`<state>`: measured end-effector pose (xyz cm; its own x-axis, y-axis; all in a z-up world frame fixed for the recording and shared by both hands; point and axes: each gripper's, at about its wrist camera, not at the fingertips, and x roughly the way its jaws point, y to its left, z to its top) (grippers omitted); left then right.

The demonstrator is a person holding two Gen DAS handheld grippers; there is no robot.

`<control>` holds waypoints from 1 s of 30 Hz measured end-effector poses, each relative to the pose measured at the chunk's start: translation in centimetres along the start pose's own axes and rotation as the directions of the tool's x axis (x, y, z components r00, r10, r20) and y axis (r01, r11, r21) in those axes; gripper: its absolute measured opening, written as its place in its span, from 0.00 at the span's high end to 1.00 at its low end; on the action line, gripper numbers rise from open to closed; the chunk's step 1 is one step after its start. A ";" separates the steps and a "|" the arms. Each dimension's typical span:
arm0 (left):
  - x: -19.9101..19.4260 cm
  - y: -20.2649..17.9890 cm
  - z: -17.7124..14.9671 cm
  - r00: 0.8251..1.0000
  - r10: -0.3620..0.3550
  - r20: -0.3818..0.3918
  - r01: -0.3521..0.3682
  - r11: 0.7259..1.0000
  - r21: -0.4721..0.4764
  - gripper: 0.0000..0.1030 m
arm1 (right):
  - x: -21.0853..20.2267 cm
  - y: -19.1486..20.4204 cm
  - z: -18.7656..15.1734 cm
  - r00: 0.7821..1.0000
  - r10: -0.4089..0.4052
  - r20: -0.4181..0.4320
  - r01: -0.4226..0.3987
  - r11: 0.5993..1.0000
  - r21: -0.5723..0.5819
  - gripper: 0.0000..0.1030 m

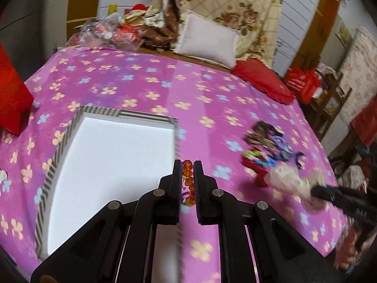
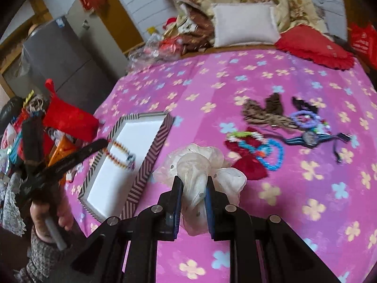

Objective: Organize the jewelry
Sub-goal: 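Carry bracelet and scrunchie into the white tray and open both tools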

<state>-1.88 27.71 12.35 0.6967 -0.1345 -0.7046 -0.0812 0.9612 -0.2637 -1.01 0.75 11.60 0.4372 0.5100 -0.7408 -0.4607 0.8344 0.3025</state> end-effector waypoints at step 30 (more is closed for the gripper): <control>8.5 16.3 3.4 0.990 0.127 -0.054 -0.137 0.951 -0.277 0.65 | 23.2 14.9 8.1 0.975 -0.181 -0.130 0.143 0.955 -0.259 0.55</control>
<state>5.14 43.08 4.27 0.6410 -0.0246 -0.7671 -0.3699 0.8659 -0.3369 8.56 26.76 3.78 0.4090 0.3186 -0.8551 -0.5779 0.8156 0.0275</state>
